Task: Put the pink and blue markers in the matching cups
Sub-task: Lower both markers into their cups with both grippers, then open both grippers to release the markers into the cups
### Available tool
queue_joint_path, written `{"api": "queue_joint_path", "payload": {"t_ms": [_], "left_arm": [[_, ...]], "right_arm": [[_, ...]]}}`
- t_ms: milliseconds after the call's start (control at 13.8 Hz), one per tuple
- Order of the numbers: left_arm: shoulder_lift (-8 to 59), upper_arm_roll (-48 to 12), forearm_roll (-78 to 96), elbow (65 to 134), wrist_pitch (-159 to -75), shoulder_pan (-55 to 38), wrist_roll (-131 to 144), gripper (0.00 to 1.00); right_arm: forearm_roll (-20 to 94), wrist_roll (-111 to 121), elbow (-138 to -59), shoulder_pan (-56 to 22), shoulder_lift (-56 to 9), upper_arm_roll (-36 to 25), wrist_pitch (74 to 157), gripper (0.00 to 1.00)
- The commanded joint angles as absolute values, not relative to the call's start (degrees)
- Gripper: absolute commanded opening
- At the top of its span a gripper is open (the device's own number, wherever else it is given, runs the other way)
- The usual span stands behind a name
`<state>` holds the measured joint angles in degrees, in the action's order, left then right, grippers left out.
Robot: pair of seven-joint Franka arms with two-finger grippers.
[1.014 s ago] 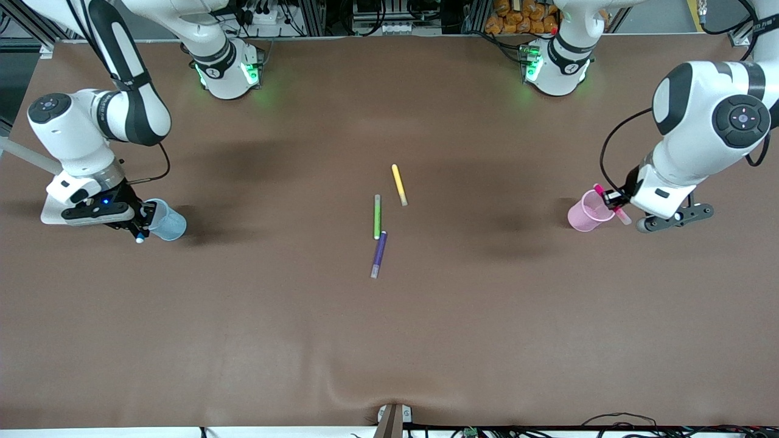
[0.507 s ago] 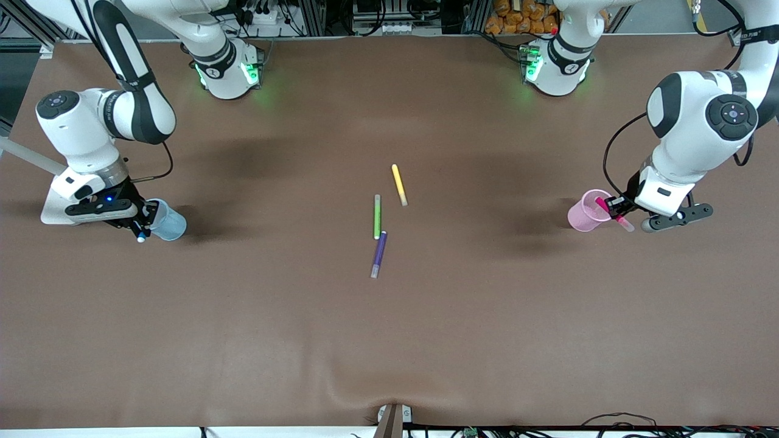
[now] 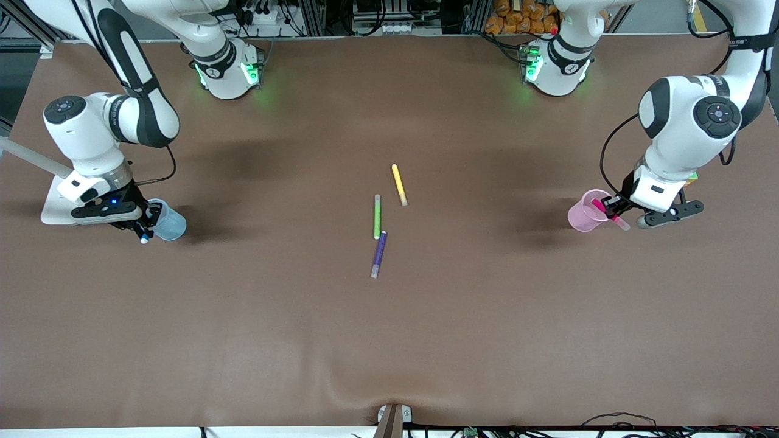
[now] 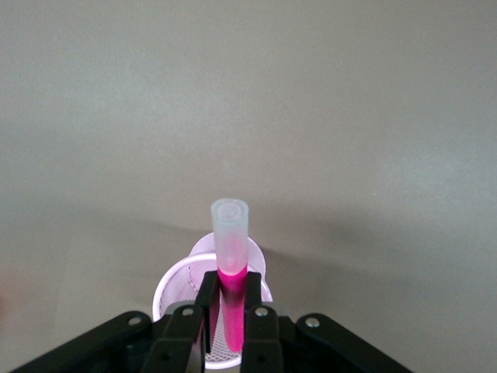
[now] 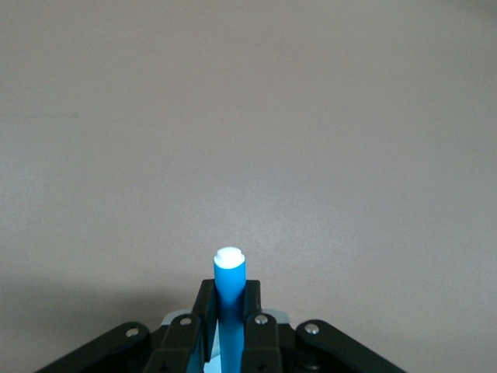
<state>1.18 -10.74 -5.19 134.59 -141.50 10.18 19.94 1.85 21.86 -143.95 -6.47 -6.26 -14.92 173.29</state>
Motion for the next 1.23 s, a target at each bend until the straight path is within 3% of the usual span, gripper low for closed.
{"api": "queue_joint_path", "payload": {"t_ms": [0, 72, 145, 217, 290, 580, 942, 1014, 1087, 1159], "left_arm": [[0.35, -11.34, -5.89, 136.58, -143.69, 11.86, 19.78, 0.0], [0.35, -11.34, -5.89, 136.93, -144.05, 11.87, 19.78, 0.0], [0.35, -11.34, -5.89, 137.02, -144.31, 11.87, 19.78, 0.0], [0.35, -11.34, -5.89, 137.11, -144.32, 11.87, 19.78, 0.0], [0.35, -11.34, -5.89, 137.72, -145.36, 11.87, 19.86, 0.0], [0.7, -11.34, -5.89, 139.66, -148.71, 11.95, 19.78, 0.0], [1.93, -11.34, -5.89, 140.36, -149.59, 13.1, 19.86, 0.0], [2.02, -11.34, -5.89, 140.27, -149.59, 13.1, 19.86, 0.45], [2.02, -11.34, -5.89, 140.27, -149.59, 13.1, 19.78, 0.99], [2.02, -11.34, -5.89, 140.27, -149.33, 13.1, 19.78, 1.0]], "right_arm": [[2.37, 22.06, -144.4, -6.07, -6.15, -14.68, 174.02, 0.3], [2.37, 22.06, -144.4, -6.06, -6.15, -14.68, 173.94, 0.46], [2.29, 22.06, -144.32, -6.06, -6.15, -14.68, 173.76, 0.51], [2.29, 21.97, -144.14, -6.06, -6.15, -14.68, 173.59, 0.81], [2.29, 21.97, -144.05, -6.15, -6.15, -14.68, 173.5, 1.0], [2.37, 21.8, -141.95, -6.15, -6.06, -14.68, 171.67, 1.0], [10.17, 21.62, -127.04, -6.94, -5.8, -14.68, 146.13, 1.0], [10.8, 21.62, -123.52, -6.68, -5.97, -14.76, 140.59, 1.0], [10.81, 21.62, -119.83, -6.33, -6.24, -14.77, 134.88, 1.0], [10.9, 21.53, -115.62, -6.15, -6.68, -14.77, 128.73, 1.0]]}}
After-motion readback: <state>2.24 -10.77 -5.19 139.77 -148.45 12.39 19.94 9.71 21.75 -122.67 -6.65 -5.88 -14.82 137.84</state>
